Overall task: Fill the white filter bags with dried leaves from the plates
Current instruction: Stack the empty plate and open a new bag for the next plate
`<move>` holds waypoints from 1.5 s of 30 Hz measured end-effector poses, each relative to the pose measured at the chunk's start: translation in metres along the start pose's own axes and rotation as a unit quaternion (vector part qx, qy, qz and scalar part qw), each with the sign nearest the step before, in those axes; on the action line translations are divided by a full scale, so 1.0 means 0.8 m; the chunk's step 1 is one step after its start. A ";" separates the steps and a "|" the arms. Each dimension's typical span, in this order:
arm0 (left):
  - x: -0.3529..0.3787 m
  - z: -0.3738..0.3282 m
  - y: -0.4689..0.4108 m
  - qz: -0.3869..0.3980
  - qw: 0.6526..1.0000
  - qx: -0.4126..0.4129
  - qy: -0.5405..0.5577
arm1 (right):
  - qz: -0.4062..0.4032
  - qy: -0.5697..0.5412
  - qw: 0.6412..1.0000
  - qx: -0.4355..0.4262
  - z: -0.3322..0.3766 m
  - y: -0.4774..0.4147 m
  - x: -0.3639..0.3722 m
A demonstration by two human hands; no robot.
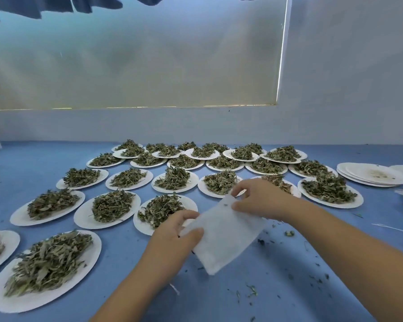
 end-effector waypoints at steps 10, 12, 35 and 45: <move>0.001 0.017 0.011 0.045 0.998 0.042 -0.023 | 0.079 -0.030 0.987 0.135 0.052 -0.081 0.083; -0.001 0.019 0.009 0.043 0.998 0.045 -0.020 | 0.071 0.022 0.989 0.130 0.063 -0.089 0.094; -0.003 0.019 0.005 0.036 0.997 -0.006 -0.066 | 0.013 -0.373 0.901 0.220 0.021 -0.066 0.049; -0.013 0.026 -0.010 -0.011 0.994 -0.096 0.046 | 0.051 -0.379 0.890 0.248 -0.108 0.019 -0.044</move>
Point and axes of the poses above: each hand's wrist, its own y-axis away from the middle knuckle, its own x-axis out of the palm, z = x × y, the point moved 3 cm from there along -y, towards the middle knuckle, and after that the axes turned 4 degrees about -z, right-handed, at the moved point
